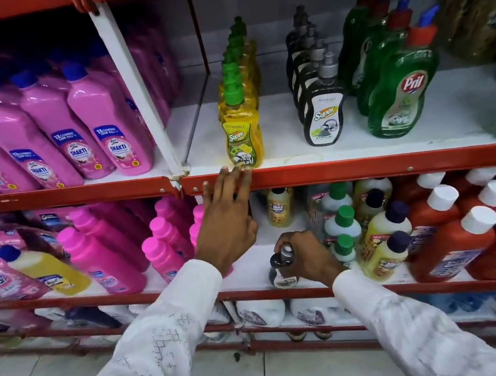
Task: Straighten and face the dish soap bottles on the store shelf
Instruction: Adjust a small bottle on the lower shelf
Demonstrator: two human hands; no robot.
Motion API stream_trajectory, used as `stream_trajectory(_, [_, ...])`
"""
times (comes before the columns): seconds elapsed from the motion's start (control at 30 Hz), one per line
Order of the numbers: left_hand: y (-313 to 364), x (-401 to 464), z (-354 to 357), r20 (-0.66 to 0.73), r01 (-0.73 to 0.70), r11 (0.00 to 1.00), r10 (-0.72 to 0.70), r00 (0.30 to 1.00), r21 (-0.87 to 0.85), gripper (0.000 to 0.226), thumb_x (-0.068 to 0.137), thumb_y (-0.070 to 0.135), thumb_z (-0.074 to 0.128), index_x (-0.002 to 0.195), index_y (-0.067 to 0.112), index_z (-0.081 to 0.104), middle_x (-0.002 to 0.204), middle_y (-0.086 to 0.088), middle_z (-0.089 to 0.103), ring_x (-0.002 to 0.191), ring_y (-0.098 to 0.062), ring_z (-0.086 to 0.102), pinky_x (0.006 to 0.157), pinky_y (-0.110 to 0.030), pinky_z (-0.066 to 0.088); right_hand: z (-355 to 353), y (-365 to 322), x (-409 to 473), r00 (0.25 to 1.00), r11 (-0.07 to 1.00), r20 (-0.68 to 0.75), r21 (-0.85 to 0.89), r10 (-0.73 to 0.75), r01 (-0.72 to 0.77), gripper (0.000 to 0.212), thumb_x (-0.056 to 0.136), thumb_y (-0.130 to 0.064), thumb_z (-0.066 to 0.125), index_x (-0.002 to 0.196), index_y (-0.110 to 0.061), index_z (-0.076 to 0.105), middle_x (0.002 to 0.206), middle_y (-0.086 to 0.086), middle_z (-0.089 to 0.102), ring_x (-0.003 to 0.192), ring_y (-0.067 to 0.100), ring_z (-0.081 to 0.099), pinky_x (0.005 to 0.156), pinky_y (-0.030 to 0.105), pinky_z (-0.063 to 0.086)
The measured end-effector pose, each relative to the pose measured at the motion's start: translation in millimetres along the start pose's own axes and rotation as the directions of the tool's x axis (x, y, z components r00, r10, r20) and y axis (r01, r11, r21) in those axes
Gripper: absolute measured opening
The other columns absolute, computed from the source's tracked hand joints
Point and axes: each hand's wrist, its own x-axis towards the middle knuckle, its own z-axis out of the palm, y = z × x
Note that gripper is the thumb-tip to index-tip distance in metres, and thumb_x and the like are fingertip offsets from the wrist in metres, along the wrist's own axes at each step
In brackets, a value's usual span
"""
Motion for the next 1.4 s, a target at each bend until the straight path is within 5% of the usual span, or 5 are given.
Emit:
stream_trajectory(0.47, [45, 24, 10, -0.129, -0.120, 0.988, 0.107, 0.986, -0.094, 0.072, 0.077, 0.023, 0.061, 0.144, 0.009, 0.038, 0.136, -0.014, 0.047, 0.132, -0.035, 0.042, 0.118, -0.047, 0.035, -211, -69, -57, 0.825, 0.977, -0.551, 0.074, -0.126, 0.199, 0.056, 0.065, -0.029, 0.087, 0.114, -0.020, 0.062, 0.100, -0.005, 0.076, 0.086, 0.009, 0.072, 0.077, 0.020, 0.056])
stream_trajectory(0.67, [43, 24, 5, -0.136, -0.120, 0.988, 0.106, 0.985, -0.097, 0.072, 0.074, 0.022, 0.062, 0.142, 0.013, 0.040, 0.132, -0.008, 0.049, 0.121, -0.028, 0.046, 0.111, -0.040, 0.043, -242, -68, -21, 0.829, 0.982, -0.536, -0.003, -0.162, 0.190, 0.057, 0.073, -0.023, 0.084, 0.122, -0.015, 0.056, 0.114, 0.006, 0.074, 0.095, 0.019, 0.071, 0.086, 0.037, 0.059])
stream_trajectory(1.07, [48, 24, 1, -0.087, -0.076, 0.993, 0.068, 0.994, -0.093, 0.071, 0.079, 0.025, 0.061, 0.145, 0.017, 0.037, 0.138, -0.006, 0.044, 0.126, -0.027, 0.041, 0.114, -0.039, 0.040, -239, -54, 34, 0.902, 0.981, -0.387, -0.055, -0.190, 0.184, 0.054, 0.076, -0.018, 0.082, 0.123, -0.013, 0.056, 0.117, 0.009, 0.071, 0.103, 0.024, 0.069, 0.088, 0.027, 0.052])
stream_trajectory(1.3, [71, 30, 4, -0.125, -0.059, 0.996, 0.051, 0.991, -0.060, 0.066, 0.076, 0.030, 0.060, 0.137, 0.014, 0.041, 0.129, -0.011, 0.048, 0.122, -0.031, 0.044, 0.112, -0.048, 0.040, -233, -44, 29, 0.798, 0.973, -0.578, 0.031, -0.170, 0.230, 0.065, 0.065, -0.023, 0.091, 0.123, -0.017, 0.063, 0.112, 0.003, 0.075, 0.072, -0.013, 0.058, 0.059, -0.007, 0.040])
stream_trajectory(1.4, [87, 35, 6, -0.114, -0.087, 0.996, 0.083, 0.990, -0.027, 0.063, 0.078, 0.035, 0.056, 0.137, 0.017, 0.041, 0.128, -0.010, 0.049, 0.122, -0.031, 0.046, 0.113, -0.054, 0.037, -228, -38, 18, 0.763, 0.971, -0.626, 0.037, -0.162, 0.236, 0.071, 0.067, -0.027, 0.090, 0.130, -0.019, 0.059, 0.124, 0.003, 0.070, 0.085, 0.002, 0.066, 0.070, 0.002, 0.050])
